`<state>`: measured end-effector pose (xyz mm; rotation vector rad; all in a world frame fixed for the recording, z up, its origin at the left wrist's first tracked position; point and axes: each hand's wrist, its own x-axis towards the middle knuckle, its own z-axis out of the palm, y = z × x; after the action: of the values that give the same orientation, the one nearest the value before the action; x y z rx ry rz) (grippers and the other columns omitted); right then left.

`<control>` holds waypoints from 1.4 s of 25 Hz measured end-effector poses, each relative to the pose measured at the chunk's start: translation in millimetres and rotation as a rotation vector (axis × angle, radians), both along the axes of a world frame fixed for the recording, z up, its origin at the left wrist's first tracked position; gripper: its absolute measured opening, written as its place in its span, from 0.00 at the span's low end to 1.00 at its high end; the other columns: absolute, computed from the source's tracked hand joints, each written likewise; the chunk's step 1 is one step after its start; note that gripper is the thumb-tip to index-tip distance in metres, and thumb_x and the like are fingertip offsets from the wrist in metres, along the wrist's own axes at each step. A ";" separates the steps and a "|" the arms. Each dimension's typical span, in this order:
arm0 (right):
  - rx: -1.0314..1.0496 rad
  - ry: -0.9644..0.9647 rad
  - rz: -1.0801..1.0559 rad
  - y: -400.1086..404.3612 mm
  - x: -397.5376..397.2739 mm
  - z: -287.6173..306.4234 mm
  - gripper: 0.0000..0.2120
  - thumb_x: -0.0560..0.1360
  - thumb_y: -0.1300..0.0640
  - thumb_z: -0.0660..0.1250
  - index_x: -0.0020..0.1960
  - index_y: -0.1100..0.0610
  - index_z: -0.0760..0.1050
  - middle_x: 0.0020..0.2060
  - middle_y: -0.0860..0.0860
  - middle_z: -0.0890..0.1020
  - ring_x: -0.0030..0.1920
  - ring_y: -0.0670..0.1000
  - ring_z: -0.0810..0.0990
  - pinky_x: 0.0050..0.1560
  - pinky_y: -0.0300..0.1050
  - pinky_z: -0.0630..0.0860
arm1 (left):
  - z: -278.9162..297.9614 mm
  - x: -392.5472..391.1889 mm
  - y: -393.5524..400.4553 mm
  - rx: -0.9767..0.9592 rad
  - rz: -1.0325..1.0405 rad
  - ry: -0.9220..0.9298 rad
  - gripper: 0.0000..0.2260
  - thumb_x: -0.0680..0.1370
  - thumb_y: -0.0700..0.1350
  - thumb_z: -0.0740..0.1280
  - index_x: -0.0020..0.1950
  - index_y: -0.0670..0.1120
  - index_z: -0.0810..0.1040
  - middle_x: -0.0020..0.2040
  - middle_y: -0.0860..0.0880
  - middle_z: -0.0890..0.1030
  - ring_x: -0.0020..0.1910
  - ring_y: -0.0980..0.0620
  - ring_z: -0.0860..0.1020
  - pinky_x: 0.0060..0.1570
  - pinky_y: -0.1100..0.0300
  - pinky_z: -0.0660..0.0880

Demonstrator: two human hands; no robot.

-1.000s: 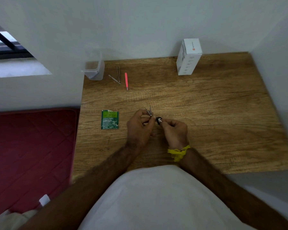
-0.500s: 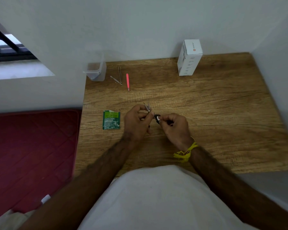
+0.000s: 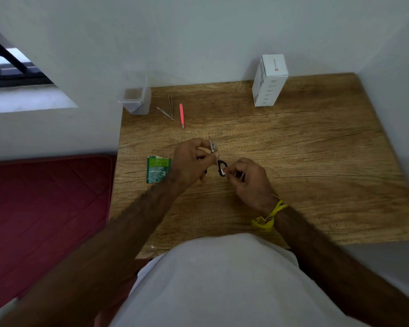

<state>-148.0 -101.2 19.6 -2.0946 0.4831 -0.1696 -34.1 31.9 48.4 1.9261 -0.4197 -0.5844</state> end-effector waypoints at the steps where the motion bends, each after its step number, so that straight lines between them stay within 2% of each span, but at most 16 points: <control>1: 0.039 0.009 -0.044 2.3 0.4 0.7 0.06 0.74 0.65 0.71 0.48 0.57 0.84 0.41 0.45 0.79 0.40 0.42 0.76 0.40 0.28 0.69 | 0.4 -0.3 0.0 -0.001 0.008 -0.012 0.08 0.78 0.40 0.72 0.53 0.39 0.78 0.35 0.46 0.85 0.18 0.52 0.74 0.20 0.62 0.71; 4: 0.262 0.052 -0.230 12.1 3.3 6.3 0.05 0.75 0.64 0.70 0.48 0.57 0.84 0.41 0.48 0.84 0.42 0.44 0.81 0.42 0.32 0.75 | -0.6 -5.7 -0.5 -0.002 0.074 -0.052 0.10 0.78 0.42 0.72 0.56 0.39 0.78 0.34 0.48 0.85 0.18 0.51 0.75 0.21 0.59 0.73; 6: 0.432 0.075 -0.352 17.9 7.7 8.8 0.05 0.75 0.65 0.70 0.45 0.57 0.84 0.38 0.48 0.83 0.38 0.41 0.80 0.38 0.29 0.75 | -1.8 -12.3 -1.0 -0.016 0.102 -0.066 0.09 0.78 0.42 0.72 0.55 0.40 0.77 0.31 0.52 0.84 0.18 0.52 0.75 0.21 0.60 0.72; 8: 0.587 0.101 -0.460 20.9 12.6 10.1 0.06 0.74 0.67 0.71 0.43 0.58 0.83 0.35 0.49 0.82 0.32 0.41 0.77 0.33 0.31 0.73 | -3.2 -18.8 -0.8 -0.035 0.106 -0.048 0.06 0.78 0.41 0.72 0.53 0.43 0.77 0.30 0.52 0.83 0.18 0.52 0.74 0.19 0.61 0.71; 11: 0.628 0.138 -0.455 19.8 13.3 10.7 0.04 0.73 0.67 0.71 0.44 0.60 0.83 0.34 0.49 0.82 0.30 0.40 0.76 0.31 0.31 0.71 | -3.6 -20.8 0.1 -0.023 0.100 -0.028 0.07 0.78 0.40 0.71 0.54 0.43 0.77 0.30 0.53 0.83 0.18 0.53 0.74 0.19 0.61 0.71; 14: 0.501 0.115 -0.299 14.9 9.7 12.5 0.04 0.74 0.67 0.71 0.48 0.62 0.84 0.36 0.47 0.83 0.33 0.36 0.79 0.36 0.27 0.72 | 0.6 -10.1 1.2 0.011 0.071 -0.029 0.09 0.78 0.40 0.72 0.55 0.39 0.79 0.31 0.53 0.83 0.18 0.55 0.74 0.20 0.62 0.70; 16: 0.370 0.118 -0.178 9.0 8.2 14.2 0.05 0.74 0.65 0.71 0.49 0.60 0.84 0.39 0.46 0.83 0.39 0.37 0.81 0.41 0.27 0.74 | 5.3 -1.9 1.0 0.015 0.037 -0.042 0.07 0.78 0.39 0.72 0.54 0.39 0.80 0.32 0.51 0.84 0.18 0.56 0.73 0.19 0.63 0.70; 18: 0.234 0.106 -0.069 2.7 8.2 14.9 0.05 0.75 0.64 0.72 0.49 0.60 0.84 0.41 0.47 0.83 0.43 0.41 0.81 0.45 0.32 0.76 | 9.4 4.5 0.0 0.025 -0.015 -0.055 0.05 0.77 0.40 0.72 0.52 0.41 0.81 0.32 0.51 0.84 0.18 0.55 0.73 0.19 0.63 0.70; 20: 0.095 0.064 0.034 -2.7 7.9 14.2 0.05 0.74 0.65 0.72 0.49 0.59 0.84 0.42 0.48 0.82 0.42 0.42 0.79 0.44 0.33 0.74 | 13.0 9.1 -1.5 0.035 -0.080 -0.054 0.05 0.77 0.39 0.73 0.52 0.41 0.81 0.31 0.51 0.84 0.18 0.56 0.72 0.19 0.63 0.69; 25: -0.148 -0.022 0.308 -12.4 6.4 13.4 0.07 0.74 0.66 0.71 0.49 0.59 0.84 0.40 0.44 0.76 0.39 0.40 0.73 0.40 0.27 0.67 | 22.6 23.8 -8.0 0.121 -0.261 -0.021 0.09 0.76 0.38 0.73 0.55 0.40 0.81 0.35 0.46 0.85 0.18 0.59 0.72 0.19 0.64 0.68; 27: -0.237 -0.048 0.416 -16.3 5.7 15.5 0.07 0.74 0.64 0.71 0.50 0.58 0.84 0.42 0.47 0.77 0.42 0.43 0.74 0.43 0.31 0.66 | 24.7 29.9 -10.9 0.142 -0.348 -0.012 0.08 0.76 0.39 0.74 0.54 0.40 0.82 0.34 0.45 0.85 0.18 0.57 0.72 0.20 0.63 0.68; 31: -0.441 -0.103 0.604 -22.7 7.1 21.1 0.07 0.75 0.62 0.68 0.50 0.58 0.84 0.49 0.54 0.81 0.50 0.54 0.79 0.49 0.45 0.71 | 29.5 37.5 -17.1 0.174 -0.490 0.016 0.07 0.75 0.38 0.74 0.53 0.39 0.83 0.32 0.48 0.85 0.18 0.55 0.70 0.19 0.65 0.67; 35: -0.576 -0.165 0.728 -28.5 8.5 25.5 0.14 0.77 0.55 0.59 0.50 0.57 0.83 0.49 0.54 0.81 0.47 0.56 0.79 0.45 0.49 0.76 | 32.7 45.0 -23.5 0.238 -0.609 0.044 0.07 0.75 0.36 0.73 0.53 0.38 0.83 0.34 0.44 0.85 0.18 0.57 0.70 0.19 0.65 0.67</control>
<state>-139.4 -129.7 45.1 -2.6421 -0.5000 -0.0514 10.9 8.4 81.1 1.9975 -0.9583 -1.1069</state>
